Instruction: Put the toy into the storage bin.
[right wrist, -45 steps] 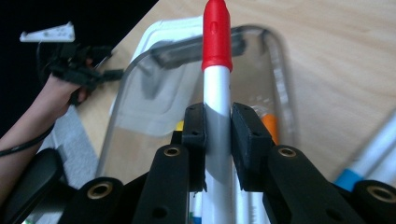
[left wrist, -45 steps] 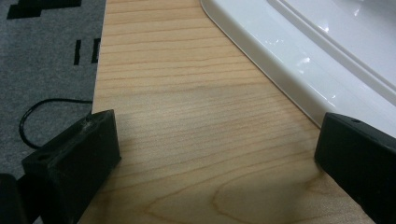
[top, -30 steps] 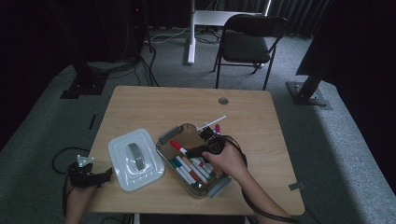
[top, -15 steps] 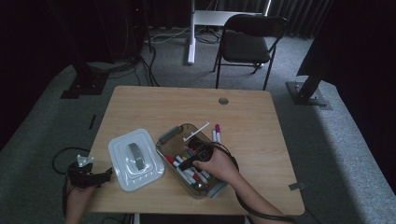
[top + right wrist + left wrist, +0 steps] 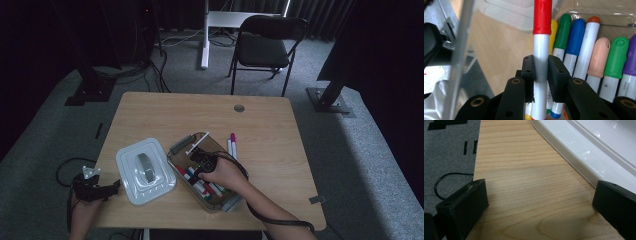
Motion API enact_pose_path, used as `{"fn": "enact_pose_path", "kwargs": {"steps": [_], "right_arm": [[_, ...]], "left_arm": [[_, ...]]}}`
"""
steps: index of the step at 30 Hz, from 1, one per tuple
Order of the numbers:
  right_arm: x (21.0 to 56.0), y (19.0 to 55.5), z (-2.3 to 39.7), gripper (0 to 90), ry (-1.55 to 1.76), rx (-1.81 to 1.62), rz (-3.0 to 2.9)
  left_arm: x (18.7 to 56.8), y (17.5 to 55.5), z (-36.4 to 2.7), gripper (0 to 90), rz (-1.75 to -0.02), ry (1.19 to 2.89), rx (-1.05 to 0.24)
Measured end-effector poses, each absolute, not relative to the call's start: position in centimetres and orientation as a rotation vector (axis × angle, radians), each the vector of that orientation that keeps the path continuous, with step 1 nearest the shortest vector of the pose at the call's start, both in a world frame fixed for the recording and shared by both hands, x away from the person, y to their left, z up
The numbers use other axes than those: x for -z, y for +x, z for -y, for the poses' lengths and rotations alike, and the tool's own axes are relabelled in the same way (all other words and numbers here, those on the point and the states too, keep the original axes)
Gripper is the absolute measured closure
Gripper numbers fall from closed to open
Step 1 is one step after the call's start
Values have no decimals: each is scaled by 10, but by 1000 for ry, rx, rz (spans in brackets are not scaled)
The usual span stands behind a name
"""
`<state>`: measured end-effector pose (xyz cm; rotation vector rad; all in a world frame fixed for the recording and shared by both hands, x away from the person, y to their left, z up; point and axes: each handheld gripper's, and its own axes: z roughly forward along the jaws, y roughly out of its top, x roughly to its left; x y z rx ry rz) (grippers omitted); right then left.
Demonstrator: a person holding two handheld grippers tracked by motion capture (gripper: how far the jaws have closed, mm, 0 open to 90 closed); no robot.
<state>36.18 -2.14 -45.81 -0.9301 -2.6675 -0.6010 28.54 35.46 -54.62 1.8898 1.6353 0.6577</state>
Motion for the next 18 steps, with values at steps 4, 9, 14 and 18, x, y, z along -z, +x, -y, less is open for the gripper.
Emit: {"fn": "enact_pose_path", "kwargs": {"steps": [4, 9, 14, 18], "right_arm": [[464, 363, 18, 760, -914, 539, 2676], [470, 361, 18, 758, -910, 500, 2662], [477, 362, 17, 756, -912, 455, 2668], [480, 363, 18, 718, -919, 460, 2638]], "left_arm": [[546, 285, -355, 5, -1635, 1890, -658], [546, 285, -355, 4, -1635, 1890, -658], [546, 285, -355, 4, -1635, 1890, -658], [546, 285, -355, 5, -1635, 1890, -658]]}}
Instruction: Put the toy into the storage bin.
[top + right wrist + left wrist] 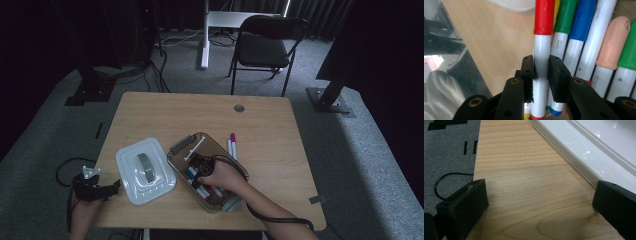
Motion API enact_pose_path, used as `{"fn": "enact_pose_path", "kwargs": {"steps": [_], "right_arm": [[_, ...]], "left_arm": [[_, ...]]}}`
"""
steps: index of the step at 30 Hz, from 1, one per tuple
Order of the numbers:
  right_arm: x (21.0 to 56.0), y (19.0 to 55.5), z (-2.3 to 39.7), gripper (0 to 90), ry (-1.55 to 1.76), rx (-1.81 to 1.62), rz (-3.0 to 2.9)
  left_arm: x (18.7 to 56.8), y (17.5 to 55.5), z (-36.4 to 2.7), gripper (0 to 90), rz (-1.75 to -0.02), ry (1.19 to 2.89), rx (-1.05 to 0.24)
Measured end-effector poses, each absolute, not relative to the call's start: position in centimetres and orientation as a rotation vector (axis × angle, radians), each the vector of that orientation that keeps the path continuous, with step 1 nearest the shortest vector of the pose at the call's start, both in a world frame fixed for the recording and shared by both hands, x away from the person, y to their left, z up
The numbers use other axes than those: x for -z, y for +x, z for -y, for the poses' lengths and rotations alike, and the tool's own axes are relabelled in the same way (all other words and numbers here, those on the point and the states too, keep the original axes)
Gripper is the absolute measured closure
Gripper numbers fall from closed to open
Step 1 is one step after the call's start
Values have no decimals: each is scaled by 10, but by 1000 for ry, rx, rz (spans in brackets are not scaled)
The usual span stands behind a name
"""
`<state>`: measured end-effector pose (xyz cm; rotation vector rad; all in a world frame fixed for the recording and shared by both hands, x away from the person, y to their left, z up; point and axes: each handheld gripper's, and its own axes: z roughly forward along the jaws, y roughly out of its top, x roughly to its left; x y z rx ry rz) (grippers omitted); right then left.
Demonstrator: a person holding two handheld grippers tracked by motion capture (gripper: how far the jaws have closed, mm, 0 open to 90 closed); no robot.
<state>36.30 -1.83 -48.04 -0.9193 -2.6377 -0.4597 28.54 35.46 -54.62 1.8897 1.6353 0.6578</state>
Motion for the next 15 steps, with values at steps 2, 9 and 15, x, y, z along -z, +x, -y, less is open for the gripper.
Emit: {"fn": "enact_pose_path", "kwargs": {"steps": [2, 9, 15], "right_arm": [[479, 363, 19, 709, -919, 484, 2626], [456, 363, 33, 707, -929, 600, 2670], [432, 361, 52, 698, -941, 745, 2633]], "left_arm": [[546, 285, -355, 4, -1635, 1889, -658], [546, 285, -355, 4, -1635, 1890, -657], [546, 285, -354, 5, -1637, 1886, -659]]}}
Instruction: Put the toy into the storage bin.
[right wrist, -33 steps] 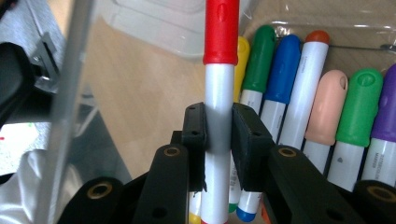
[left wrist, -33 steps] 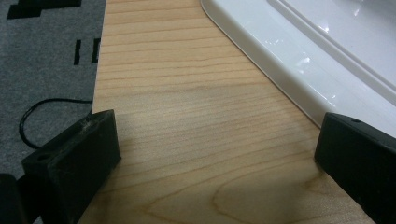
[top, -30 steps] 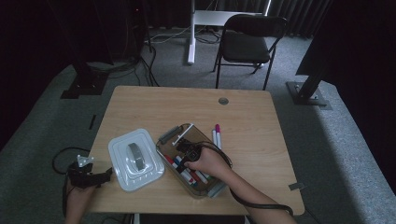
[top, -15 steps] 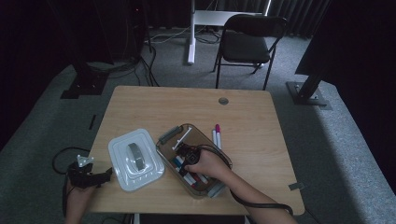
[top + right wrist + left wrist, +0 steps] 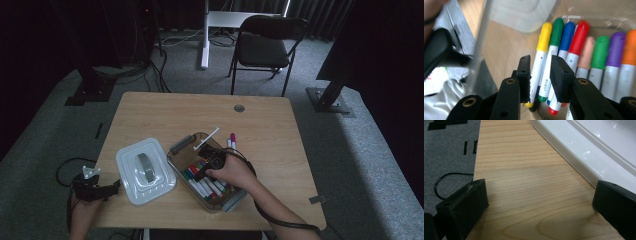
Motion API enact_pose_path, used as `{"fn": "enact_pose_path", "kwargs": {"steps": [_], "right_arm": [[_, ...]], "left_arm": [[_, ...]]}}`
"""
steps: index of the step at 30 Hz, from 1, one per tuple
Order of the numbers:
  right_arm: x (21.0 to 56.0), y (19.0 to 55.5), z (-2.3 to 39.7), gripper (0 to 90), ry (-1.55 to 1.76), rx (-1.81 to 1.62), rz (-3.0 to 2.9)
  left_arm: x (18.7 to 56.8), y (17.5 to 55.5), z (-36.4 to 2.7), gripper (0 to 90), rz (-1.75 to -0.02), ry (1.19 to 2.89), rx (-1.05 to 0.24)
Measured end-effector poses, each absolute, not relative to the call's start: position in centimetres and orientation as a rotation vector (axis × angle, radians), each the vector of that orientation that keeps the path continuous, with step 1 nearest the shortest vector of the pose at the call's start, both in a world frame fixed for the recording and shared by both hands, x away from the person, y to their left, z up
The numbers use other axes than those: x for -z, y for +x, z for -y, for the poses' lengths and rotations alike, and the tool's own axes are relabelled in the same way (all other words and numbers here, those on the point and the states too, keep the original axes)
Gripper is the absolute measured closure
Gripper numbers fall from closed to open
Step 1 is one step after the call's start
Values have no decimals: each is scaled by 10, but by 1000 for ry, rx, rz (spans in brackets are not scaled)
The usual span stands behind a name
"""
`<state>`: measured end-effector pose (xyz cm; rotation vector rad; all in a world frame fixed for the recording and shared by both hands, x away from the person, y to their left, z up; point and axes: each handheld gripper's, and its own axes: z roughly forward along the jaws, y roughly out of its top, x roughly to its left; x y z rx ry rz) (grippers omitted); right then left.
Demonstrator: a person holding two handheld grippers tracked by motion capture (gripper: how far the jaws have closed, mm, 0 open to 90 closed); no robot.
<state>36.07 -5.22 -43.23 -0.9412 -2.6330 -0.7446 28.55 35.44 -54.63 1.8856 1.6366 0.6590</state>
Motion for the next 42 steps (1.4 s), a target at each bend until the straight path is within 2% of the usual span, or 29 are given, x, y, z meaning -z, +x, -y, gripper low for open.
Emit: {"fn": "enact_pose_path", "kwargs": {"steps": [4, 12, 20, 25, 31, 36, 42], "right_arm": [[410, 362, 81, 691, -988, 883, 2604], [388, 374, 132, 671, -1125, 1051, 2557], [390, 395, 171, 621, -1291, 1139, 2539], [407, 413, 189, 602, -1429, 1109, 2537], [448, 438, 201, 559, -1604, 1038, 2510], [477, 456, 201, 568, -1717, 941, 2488], [496, 470, 190, 572, -1746, 887, 2477]], "left_arm": [[546, 285, -355, 4, -1635, 1889, -659], [546, 286, -355, 4, -1635, 1887, -659], [546, 285, -355, 4, -1635, 1890, -658], [546, 285, -355, 5, -1636, 1889, -658], [546, 285, -355, 4, -1635, 1890, -658], [546, 285, -355, 5, -1635, 1890, -658], [546, 285, -355, 4, -1636, 1889, -657]]}}
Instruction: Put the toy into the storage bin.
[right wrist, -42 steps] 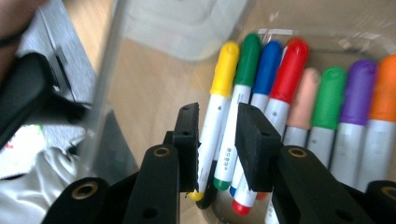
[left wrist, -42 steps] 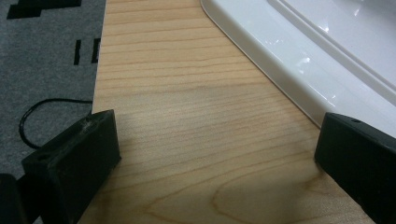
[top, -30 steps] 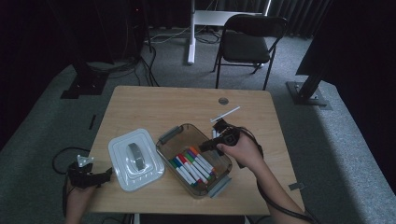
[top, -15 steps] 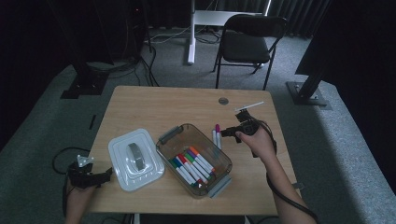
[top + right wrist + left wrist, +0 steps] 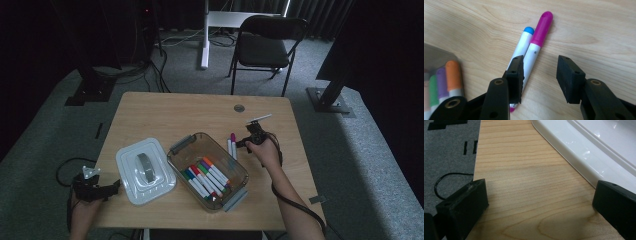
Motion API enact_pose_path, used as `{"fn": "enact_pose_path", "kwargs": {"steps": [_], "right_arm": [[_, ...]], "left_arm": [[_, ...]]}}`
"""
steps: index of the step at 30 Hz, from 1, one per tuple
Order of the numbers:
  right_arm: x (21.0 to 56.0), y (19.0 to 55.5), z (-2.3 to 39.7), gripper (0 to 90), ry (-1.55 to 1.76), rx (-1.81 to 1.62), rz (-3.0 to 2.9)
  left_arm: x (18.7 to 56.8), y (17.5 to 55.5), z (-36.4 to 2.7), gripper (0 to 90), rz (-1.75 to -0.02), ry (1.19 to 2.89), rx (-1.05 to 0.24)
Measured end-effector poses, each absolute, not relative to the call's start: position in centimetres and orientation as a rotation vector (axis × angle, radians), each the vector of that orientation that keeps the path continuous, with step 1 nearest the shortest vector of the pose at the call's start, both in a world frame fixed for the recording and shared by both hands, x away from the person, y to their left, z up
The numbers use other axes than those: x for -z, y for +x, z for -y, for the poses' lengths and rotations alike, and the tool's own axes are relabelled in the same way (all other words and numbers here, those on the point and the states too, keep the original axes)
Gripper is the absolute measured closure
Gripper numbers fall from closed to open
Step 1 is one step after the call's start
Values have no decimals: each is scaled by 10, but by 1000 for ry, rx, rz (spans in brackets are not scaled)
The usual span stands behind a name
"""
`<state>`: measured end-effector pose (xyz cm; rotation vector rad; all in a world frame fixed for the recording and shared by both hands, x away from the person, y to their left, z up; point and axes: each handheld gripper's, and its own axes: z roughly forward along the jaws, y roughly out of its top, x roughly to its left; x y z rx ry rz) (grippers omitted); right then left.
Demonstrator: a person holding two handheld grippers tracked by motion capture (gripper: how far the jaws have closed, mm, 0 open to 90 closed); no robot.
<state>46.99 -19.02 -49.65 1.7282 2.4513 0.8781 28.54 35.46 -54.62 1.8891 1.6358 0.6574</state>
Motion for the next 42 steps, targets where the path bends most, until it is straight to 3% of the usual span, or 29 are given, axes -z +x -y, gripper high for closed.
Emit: {"fn": "enact_pose_path", "kwargs": {"steps": [13, 22, 27, 42], "right_arm": [[512, 480, 174, 602, 1764, -819, -2460], [512, 479, 185, 734, 1812, -698, -2414], [512, 478, 194, 763, 1836, -707, -2407], [459, 454, 221, 763, 1845, -995, -2358]], "left_arm": [[546, 285, -355, 4, -1636, 1889, -657], [546, 285, -355, 5, -1636, 1889, -657], [546, 285, -355, 4, -1636, 1889, -658], [546, 285, -355, 4, -1635, 1890, -658]]}}
